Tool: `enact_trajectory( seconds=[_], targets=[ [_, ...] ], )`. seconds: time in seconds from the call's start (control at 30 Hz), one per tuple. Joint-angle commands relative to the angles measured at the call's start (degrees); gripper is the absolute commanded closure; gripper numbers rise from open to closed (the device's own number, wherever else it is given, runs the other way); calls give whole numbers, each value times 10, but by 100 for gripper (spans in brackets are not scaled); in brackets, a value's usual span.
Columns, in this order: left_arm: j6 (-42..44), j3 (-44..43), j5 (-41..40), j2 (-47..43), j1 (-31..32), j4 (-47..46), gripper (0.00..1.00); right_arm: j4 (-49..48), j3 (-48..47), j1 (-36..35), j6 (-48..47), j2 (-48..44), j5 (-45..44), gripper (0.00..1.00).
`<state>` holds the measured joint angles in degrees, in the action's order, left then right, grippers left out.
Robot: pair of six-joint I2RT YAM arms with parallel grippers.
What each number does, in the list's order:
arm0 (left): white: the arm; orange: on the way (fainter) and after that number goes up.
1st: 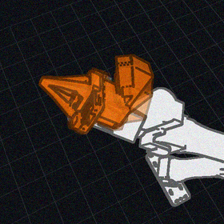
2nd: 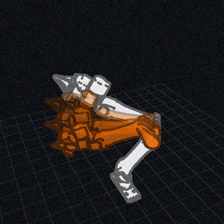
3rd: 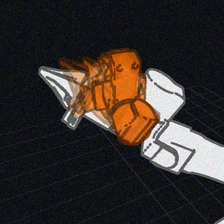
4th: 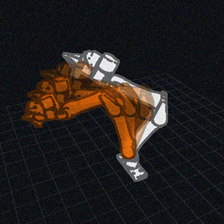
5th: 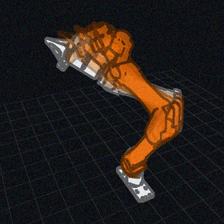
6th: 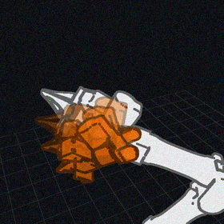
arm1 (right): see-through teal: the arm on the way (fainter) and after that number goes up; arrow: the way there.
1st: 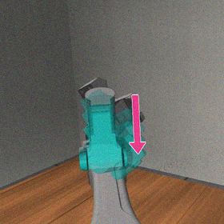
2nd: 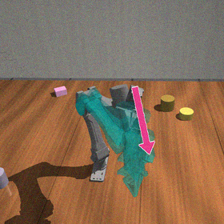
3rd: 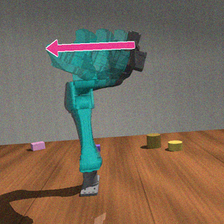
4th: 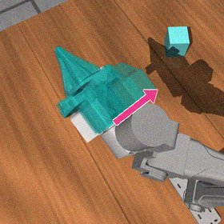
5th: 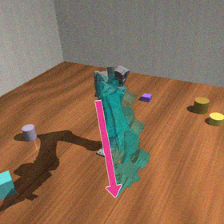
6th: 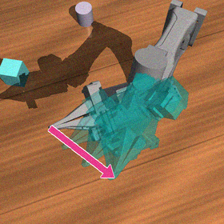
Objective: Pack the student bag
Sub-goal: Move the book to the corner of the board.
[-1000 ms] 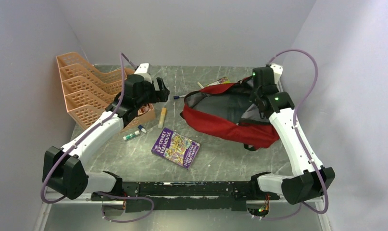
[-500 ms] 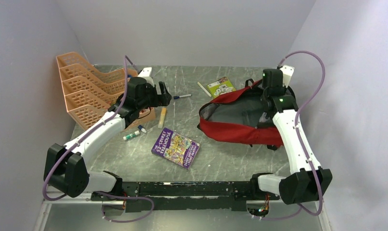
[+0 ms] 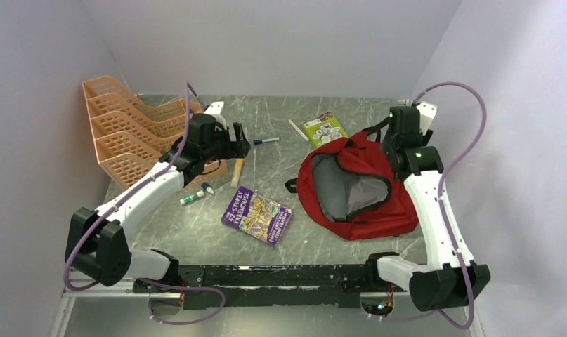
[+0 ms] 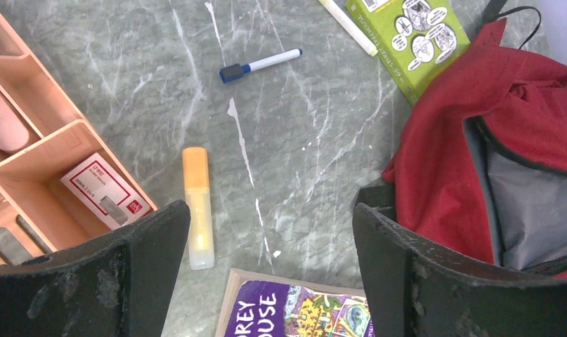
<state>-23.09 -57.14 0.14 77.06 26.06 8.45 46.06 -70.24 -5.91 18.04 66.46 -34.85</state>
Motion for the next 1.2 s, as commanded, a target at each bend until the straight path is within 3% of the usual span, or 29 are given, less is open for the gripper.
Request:
enact_trajectory(
  seconds=[0.0,0.1,0.17,0.33,0.5,0.67,0.77,1.03,1.17],
  targets=[
    [4,8,-1,-18,-2,16,10,0,-48,4,64,-43,148,41],
    [-7,21,-1,-24,-2,16,10,-41,-36,-4,96,-30,279,38],
    [-16,28,0,-25,-2,14,10,-63,-31,-26,104,2,313,38],
    [-26,47,18,-31,-2,-1,10,-110,-93,-125,53,122,276,35],
    [-27,47,29,-29,-2,-4,10,-159,-166,-139,-19,262,265,28],
    [-28,50,44,-25,-2,-9,10,-174,-263,-121,-101,396,227,13],
    [-28,49,48,-21,-3,-10,11,-148,-341,-86,-137,485,253,11],
    [-31,49,71,-3,-2,-19,11,-112,-461,3,-190,633,483,10],
    [-30,46,83,5,-4,-16,12,-117,-465,11,-219,663,505,11]
  ],
)
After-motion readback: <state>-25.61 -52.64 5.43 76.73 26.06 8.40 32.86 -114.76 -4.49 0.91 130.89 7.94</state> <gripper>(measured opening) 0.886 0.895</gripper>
